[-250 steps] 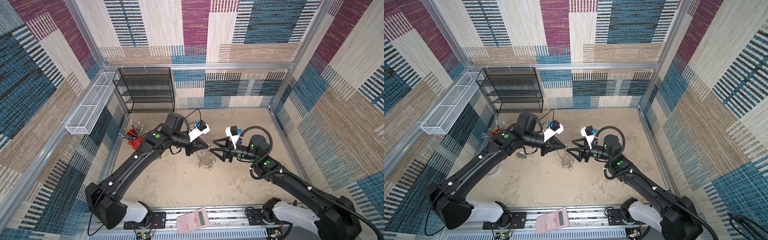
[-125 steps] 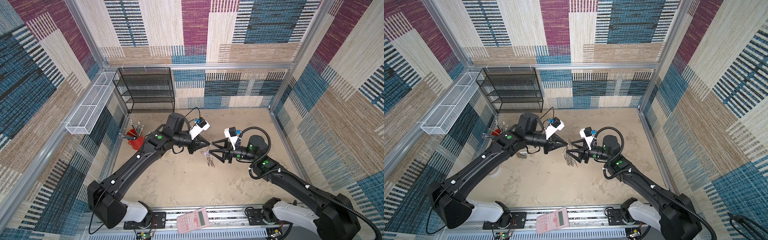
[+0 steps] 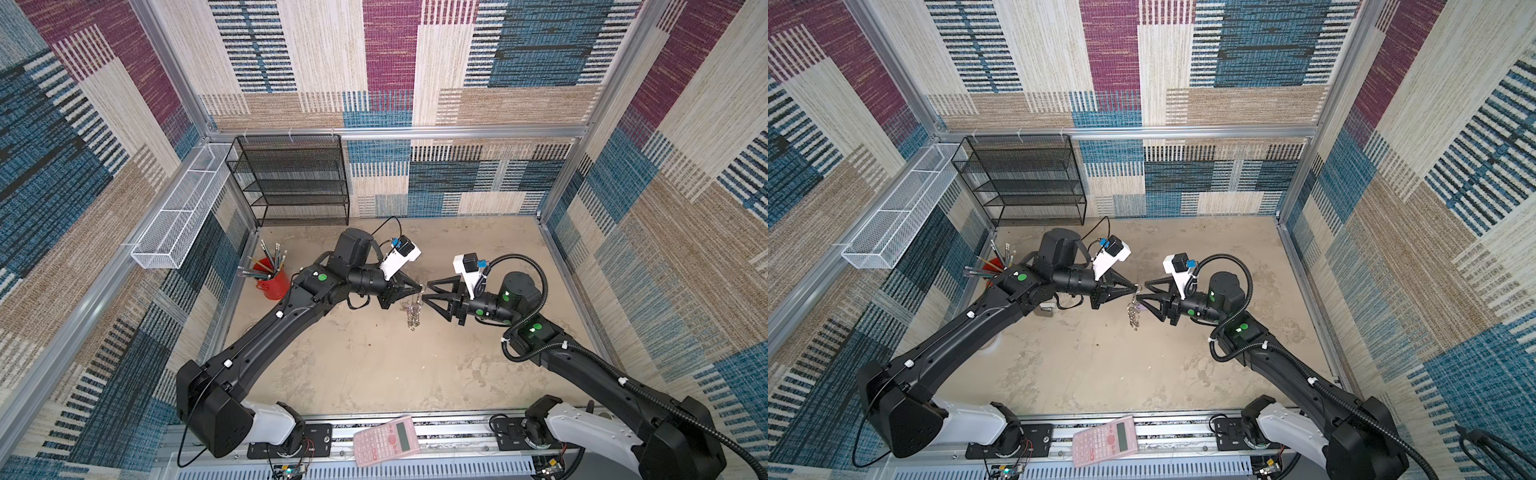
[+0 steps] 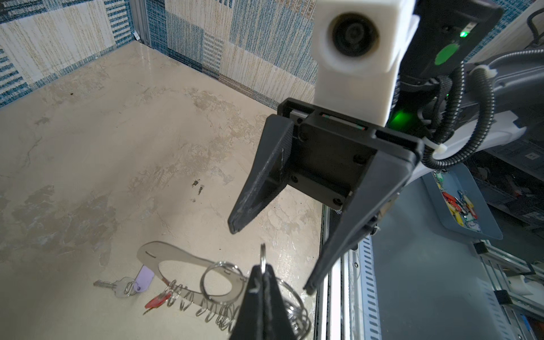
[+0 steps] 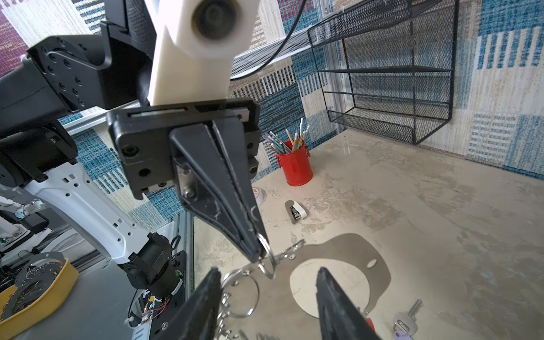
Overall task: Attach keys to a key ring
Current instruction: Pick up the keyring from the center of the table.
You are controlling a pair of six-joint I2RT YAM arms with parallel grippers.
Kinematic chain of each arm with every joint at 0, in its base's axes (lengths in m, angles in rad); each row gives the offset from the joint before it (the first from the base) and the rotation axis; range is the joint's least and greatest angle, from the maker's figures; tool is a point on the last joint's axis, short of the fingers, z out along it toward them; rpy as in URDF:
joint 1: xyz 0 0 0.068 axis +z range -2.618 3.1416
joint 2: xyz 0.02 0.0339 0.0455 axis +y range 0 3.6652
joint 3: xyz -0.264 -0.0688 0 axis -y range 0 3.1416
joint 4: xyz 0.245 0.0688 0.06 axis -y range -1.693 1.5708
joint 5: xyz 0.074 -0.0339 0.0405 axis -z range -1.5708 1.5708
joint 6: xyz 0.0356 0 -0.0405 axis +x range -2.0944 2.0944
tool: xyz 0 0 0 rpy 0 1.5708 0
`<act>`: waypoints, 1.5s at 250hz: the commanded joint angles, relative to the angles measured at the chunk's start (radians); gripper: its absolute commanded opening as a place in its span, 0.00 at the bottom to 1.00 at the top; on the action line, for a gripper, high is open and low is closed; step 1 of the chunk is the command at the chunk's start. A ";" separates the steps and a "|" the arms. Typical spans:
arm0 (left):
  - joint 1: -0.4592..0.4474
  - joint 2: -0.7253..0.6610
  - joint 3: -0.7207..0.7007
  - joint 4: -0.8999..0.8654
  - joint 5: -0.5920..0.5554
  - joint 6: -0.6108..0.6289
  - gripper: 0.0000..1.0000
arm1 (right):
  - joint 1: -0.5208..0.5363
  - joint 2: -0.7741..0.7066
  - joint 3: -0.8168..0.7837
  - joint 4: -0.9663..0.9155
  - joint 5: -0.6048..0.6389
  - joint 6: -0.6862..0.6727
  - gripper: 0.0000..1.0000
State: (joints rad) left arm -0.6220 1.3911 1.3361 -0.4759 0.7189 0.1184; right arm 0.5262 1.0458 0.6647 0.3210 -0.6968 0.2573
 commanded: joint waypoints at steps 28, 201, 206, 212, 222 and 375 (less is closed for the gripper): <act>0.014 -0.010 0.012 -0.002 0.053 0.040 0.00 | 0.000 -0.003 0.008 0.031 -0.029 0.002 0.47; -0.033 0.019 0.065 -0.006 -0.115 -0.084 0.00 | 0.002 0.040 0.019 0.036 0.006 0.026 0.80; -0.034 0.021 0.066 -0.005 -0.121 -0.087 0.00 | 0.003 0.040 0.019 0.034 0.009 0.026 0.81; -0.036 0.025 0.070 -0.009 -0.129 -0.089 0.00 | 0.003 0.040 0.019 0.031 0.014 0.025 0.81; -0.040 0.031 0.079 -0.020 -0.133 -0.088 0.00 | 0.003 0.039 0.022 0.021 0.027 0.025 0.80; -0.081 0.019 0.079 -0.012 -0.268 -0.218 0.00 | 0.005 0.077 0.041 -0.057 0.112 -0.033 0.23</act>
State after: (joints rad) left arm -0.6979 1.4178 1.4067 -0.5060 0.4580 -0.0605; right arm 0.5304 1.1202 0.7044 0.2474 -0.5888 0.2306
